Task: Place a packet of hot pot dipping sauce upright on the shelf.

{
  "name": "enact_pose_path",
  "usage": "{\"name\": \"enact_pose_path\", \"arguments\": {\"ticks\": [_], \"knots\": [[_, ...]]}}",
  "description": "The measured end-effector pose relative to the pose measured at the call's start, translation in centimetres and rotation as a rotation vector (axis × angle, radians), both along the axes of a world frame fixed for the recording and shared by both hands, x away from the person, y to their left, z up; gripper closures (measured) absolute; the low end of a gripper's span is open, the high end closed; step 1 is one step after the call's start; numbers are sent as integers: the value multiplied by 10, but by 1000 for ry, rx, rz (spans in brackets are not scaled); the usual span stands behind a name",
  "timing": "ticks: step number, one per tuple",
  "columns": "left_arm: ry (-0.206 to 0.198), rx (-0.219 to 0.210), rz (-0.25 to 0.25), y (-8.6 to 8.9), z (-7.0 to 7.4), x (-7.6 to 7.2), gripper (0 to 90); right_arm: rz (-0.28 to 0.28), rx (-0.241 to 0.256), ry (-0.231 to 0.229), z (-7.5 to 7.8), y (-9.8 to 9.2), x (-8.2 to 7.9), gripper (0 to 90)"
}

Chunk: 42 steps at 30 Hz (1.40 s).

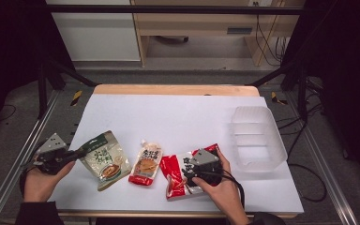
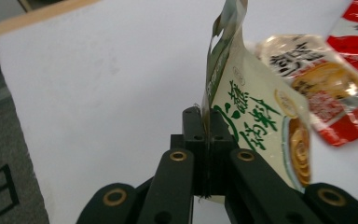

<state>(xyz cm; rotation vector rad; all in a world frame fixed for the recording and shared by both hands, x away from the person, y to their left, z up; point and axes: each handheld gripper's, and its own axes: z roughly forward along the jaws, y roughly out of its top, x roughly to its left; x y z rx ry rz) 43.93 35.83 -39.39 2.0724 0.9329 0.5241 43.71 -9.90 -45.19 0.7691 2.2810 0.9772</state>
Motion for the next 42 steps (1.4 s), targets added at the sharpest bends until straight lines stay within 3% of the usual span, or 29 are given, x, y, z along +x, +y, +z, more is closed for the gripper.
{"name": "enact_pose_path", "arguments": {"ticks": [6,8,12,16,18,23,25,28,31,35,42], "knots": [[-9,-16,-137,-15,29,-19,900,45,13,24,4,4,-3,96],[-12,-18,-190,-21,36,-25,900,84,7,44,6,7,-3,96],[-31,8,-220,-32,50,-29,900,161,-1,79,16,17,-3,108],[-40,0,-234,-41,57,-23,900,197,-43,82,32,24,1,132],[-36,1,-244,-47,59,-18,900,193,-77,91,46,27,8,244],[-46,30,-272,-65,65,-6,900,223,-110,105,66,28,16,223],[-45,29,-288,-75,68,3,900,218,-133,106,81,28,23,209],[-43,28,-297,-82,71,10,900,222,-159,112,90,29,26,198],[-39,13,-322,-94,73,18,900,268,-211,160,107,31,35,156],[-41,23,-357,-112,74,24,900,284,-252,130,123,32,39,114],[-32,17,-412,-142,74,27,900,288,-303,143,138,33,43,122]]}}
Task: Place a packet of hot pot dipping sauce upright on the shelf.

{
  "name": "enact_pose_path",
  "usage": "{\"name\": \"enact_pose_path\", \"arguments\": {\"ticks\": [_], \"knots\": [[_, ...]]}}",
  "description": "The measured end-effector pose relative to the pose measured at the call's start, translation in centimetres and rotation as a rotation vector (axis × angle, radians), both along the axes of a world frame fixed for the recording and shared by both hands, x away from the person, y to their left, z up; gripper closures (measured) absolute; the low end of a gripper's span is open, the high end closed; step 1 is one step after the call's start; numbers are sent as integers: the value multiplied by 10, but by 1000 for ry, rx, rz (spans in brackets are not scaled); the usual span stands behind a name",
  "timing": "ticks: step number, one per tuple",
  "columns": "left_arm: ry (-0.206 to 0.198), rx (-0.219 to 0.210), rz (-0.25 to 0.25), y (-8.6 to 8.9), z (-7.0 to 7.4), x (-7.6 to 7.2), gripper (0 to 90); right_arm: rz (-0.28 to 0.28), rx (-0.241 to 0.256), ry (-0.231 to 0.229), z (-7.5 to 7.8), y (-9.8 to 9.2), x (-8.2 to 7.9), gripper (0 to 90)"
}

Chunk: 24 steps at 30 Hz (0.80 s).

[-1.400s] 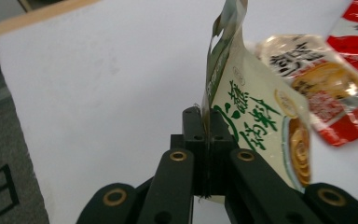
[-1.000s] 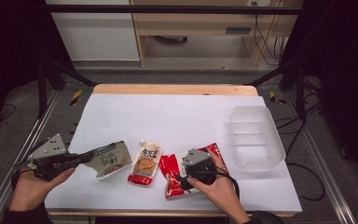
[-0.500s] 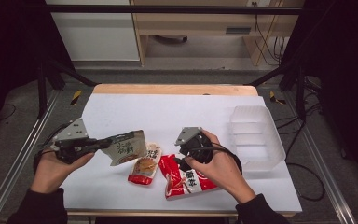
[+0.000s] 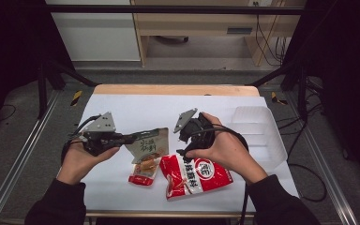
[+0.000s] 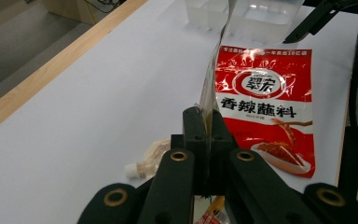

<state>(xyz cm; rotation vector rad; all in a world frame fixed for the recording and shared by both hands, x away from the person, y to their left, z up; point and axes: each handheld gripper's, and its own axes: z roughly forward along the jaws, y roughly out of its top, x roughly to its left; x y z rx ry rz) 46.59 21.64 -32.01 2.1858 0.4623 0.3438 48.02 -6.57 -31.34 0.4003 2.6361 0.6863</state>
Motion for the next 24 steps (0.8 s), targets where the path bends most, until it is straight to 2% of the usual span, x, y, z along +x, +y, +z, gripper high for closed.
{"name": "enact_pose_path", "arguments": {"ticks": [1,2,7,12,17,22,23,24], "knots": [[1,2,-14,-8,-1,1,900,18,-10,-16,5,1,-1,180],[1,2,-14,-8,-1,1,900,18,-10,-16,5,1,-1,180],[19,11,-45,-23,-6,5,900,64,-20,-22,12,1,-2,321],[21,34,-63,-34,-11,8,900,85,-55,-4,15,4,0,358],[18,36,-69,-42,-13,8,900,107,-85,12,15,9,3,414],[17,23,-75,-43,-12,7,900,130,-91,31,14,14,2,480],[18,16,-75,-44,-12,7,900,135,-99,38,13,16,1,533],[18,16,-75,-44,-12,7,900,135,-99,38,13,16,1,533]]}}
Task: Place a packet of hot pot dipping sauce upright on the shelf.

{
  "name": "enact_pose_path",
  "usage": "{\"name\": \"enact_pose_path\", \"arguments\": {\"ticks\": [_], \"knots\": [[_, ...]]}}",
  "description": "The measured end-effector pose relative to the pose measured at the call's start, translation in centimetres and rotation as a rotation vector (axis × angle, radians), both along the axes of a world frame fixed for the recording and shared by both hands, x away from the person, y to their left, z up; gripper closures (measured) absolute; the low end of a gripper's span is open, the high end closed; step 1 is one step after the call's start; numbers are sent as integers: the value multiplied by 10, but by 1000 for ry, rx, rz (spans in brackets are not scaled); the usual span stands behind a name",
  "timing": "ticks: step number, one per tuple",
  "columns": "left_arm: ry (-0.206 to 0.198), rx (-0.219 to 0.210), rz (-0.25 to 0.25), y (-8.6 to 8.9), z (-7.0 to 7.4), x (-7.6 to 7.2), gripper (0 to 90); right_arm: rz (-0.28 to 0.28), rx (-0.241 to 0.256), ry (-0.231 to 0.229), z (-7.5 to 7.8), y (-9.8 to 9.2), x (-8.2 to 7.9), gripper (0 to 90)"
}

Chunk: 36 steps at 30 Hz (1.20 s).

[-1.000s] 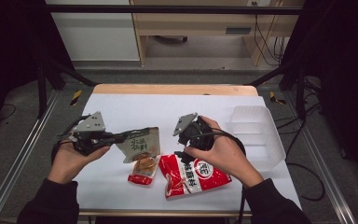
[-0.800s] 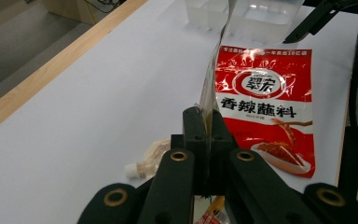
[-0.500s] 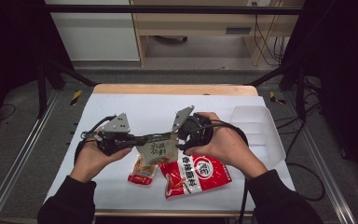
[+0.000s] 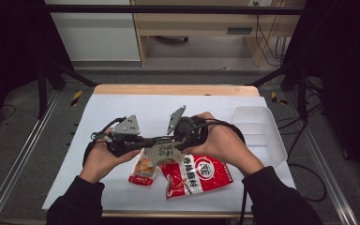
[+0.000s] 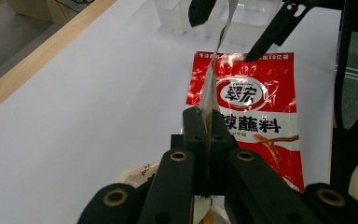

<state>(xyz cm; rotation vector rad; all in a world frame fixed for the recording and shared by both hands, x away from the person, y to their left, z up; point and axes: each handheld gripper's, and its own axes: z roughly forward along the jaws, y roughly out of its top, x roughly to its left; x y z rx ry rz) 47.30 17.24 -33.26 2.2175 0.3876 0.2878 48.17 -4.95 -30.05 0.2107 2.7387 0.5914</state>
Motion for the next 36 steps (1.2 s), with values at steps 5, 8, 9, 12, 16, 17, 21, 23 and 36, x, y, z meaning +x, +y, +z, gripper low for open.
{"name": "enact_pose_path", "arguments": {"ticks": [5,8,9,12,16,17,21,23,36], "knots": [[0,-4,1,-1,0,-1,900,8,-33,15,-4,5,2,668],[-4,1,-2,-1,0,-1,900,12,-35,21,-5,6,3,724],[-3,-6,0,-2,0,-1,900,13,-42,20,-5,6,4,749],[-3,-12,-1,-2,0,-2,900,1,-42,21,-4,6,4,823],[-4,-27,-2,-1,2,-2,900,-1,-26,15,0,4,4,866],[-5,-29,-1,-1,2,-2,900,-2,-25,12,1,4,4,873],[-4,-41,5,0,3,-2,900,-10,-28,6,4,5,2,889],[-3,-53,14,1,4,-1,900,-11,-27,1,6,5,2,895],[-9,-139,45,9,9,0,793,-3,-52,-41,24,10,2,900]]}}
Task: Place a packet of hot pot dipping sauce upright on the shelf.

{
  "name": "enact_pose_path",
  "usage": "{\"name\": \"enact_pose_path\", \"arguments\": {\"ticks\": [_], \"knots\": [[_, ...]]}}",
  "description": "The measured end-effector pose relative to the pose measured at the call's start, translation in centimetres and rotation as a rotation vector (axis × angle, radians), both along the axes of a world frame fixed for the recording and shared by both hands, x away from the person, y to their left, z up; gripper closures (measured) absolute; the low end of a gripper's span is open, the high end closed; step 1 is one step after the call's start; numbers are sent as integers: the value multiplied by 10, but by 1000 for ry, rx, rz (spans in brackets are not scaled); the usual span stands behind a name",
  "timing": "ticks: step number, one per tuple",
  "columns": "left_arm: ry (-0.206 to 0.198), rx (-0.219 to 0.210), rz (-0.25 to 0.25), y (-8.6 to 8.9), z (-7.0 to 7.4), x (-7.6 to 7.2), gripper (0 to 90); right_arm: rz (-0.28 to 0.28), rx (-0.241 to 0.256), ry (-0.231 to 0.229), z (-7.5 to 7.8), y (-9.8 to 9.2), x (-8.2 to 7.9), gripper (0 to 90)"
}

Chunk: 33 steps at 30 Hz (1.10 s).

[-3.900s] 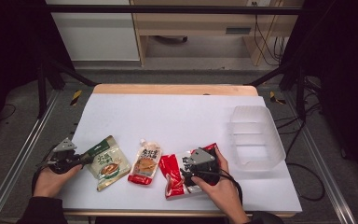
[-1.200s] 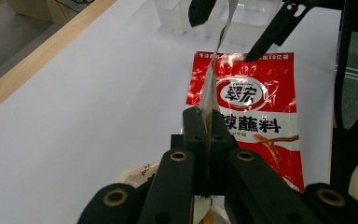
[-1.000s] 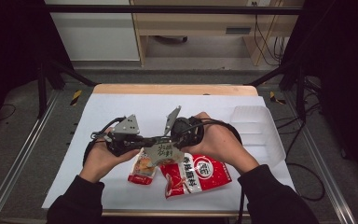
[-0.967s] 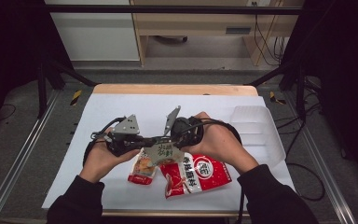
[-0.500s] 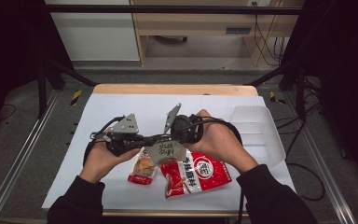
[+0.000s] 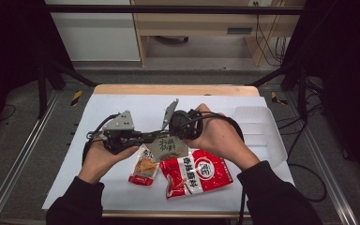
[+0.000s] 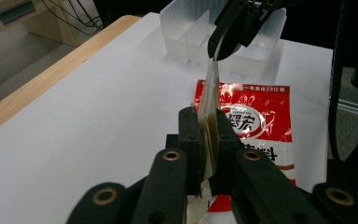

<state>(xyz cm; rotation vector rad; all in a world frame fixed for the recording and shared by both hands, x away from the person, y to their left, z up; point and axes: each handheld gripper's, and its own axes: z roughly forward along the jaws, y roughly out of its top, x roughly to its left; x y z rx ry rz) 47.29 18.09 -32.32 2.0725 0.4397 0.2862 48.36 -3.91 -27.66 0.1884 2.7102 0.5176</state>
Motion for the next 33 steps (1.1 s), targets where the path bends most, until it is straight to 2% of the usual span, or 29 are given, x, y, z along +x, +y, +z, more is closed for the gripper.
{"name": "enact_pose_path", "arguments": {"ticks": [1,2,3,8,10,11,12,13,15,17,18,22,23,24,25,26,29,30,32,33], "knots": [[-5,-14,9,2,0,0,793,5,-2,-6,1,0,1,900],[-15,-27,21,4,1,0,750,5,-6,-10,3,0,2,900],[-30,-57,52,7,2,0,623,-7,-13,-11,5,-1,2,900],[-48,-79,83,15,0,-2,460,-23,-17,-16,5,-6,7,900],[-54,-80,105,18,-3,-3,435,-27,-14,-18,5,-9,10,900],[-66,-75,133,23,-6,-5,381,-41,-14,-18,5,-11,12,900],[-66,-75,133,23,-6,-5,360,-41,-14,-18,5,-11,12,900],[-72,-78,161,29,-12,-9,340,-46,-15,-16,5,-14,13,900],[-82,-77,170,33,-15,-11,316,-51,-15,-16,6,-16,14,900],[-85,-81,215,45,-27,-16,258,-59,-21,-21,10,-21,16,900],[-85,-81,215,45,-27,-16,239,-59,-21,-21,10,-21,16,900],[-91,-49,253,56,-42,-23,186,-77,-20,-28,16,-29,20,900],[-77,-42,270,61,-50,-25,150,-91,-22,-35,20,-34,22,900],[-77,-42,270,61,-50,-25,131,-91,-22,-35,20,-34,22,900],[-64,-37,275,67,-57,-27,121,-101,-15,-36,23,-39,25,900],[-64,-37,275,67,-57,-27,110,-101,-15,-36,23,-39,25,900],[-39,-20,294,77,-73,-26,76,-120,-4,-43,28,-49,30,900],[-39,-20,294,77,-73,-26,69,-120,-4,-43,28,-49,30,900],[-34,-11,323,83,-77,-23,68,-124,9,-49,30,-55,33,900],[-31,-22,343,87,-80,-22,67,-127,11,-48,31,-58,34,900]]}}
